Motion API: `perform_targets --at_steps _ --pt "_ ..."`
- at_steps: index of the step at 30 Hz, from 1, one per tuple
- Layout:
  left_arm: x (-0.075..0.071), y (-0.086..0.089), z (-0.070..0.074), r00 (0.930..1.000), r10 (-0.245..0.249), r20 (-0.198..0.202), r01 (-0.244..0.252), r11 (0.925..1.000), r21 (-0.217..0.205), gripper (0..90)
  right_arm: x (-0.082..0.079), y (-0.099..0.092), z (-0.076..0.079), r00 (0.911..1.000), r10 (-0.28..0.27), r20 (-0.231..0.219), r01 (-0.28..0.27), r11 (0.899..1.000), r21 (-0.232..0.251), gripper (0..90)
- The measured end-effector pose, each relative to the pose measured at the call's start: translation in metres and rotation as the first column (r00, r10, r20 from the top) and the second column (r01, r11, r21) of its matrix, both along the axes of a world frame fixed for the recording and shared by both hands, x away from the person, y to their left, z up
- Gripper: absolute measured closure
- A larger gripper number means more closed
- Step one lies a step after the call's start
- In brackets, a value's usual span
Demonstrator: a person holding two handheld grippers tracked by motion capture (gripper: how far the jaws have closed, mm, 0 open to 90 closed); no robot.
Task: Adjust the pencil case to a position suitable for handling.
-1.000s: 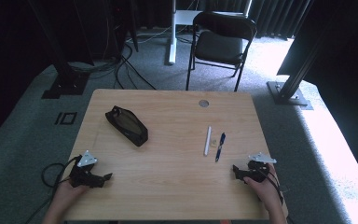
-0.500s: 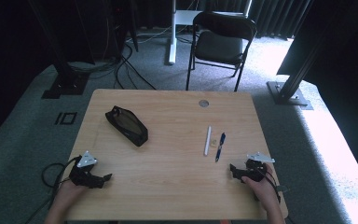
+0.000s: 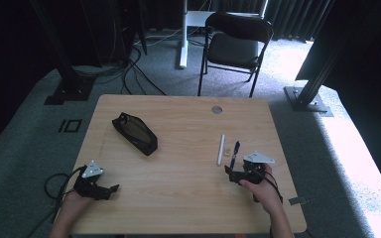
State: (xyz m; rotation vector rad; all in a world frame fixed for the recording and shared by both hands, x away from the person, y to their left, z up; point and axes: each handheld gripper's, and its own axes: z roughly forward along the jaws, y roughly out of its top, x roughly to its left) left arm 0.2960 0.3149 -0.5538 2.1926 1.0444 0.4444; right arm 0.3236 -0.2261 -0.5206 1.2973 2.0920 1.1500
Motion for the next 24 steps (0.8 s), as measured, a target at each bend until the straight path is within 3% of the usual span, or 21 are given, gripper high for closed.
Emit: perform_targets --at_steps 6,17,24 --pt "0.000 0.000 0.000 1.0000 0.000 0.000 0.000 1.0000 -0.001 1.6 0.008 0.032 0.005 0.9966 0.073 0.038 -0.073 0.997 0.000 13.9" --pt "0.000 0.000 0.000 1.0000 0.000 0.000 0.000 1.0000 0.000 1.6 0.020 0.093 0.000 0.9814 0.190 0.027 -0.191 0.981 0.029 14.2" --pt "0.000 0.000 0.000 1.0000 0.000 0.000 0.000 1.0000 0.000 1.6 0.027 0.118 0.000 0.9721 0.233 0.028 -0.234 0.972 0.032 14.2"
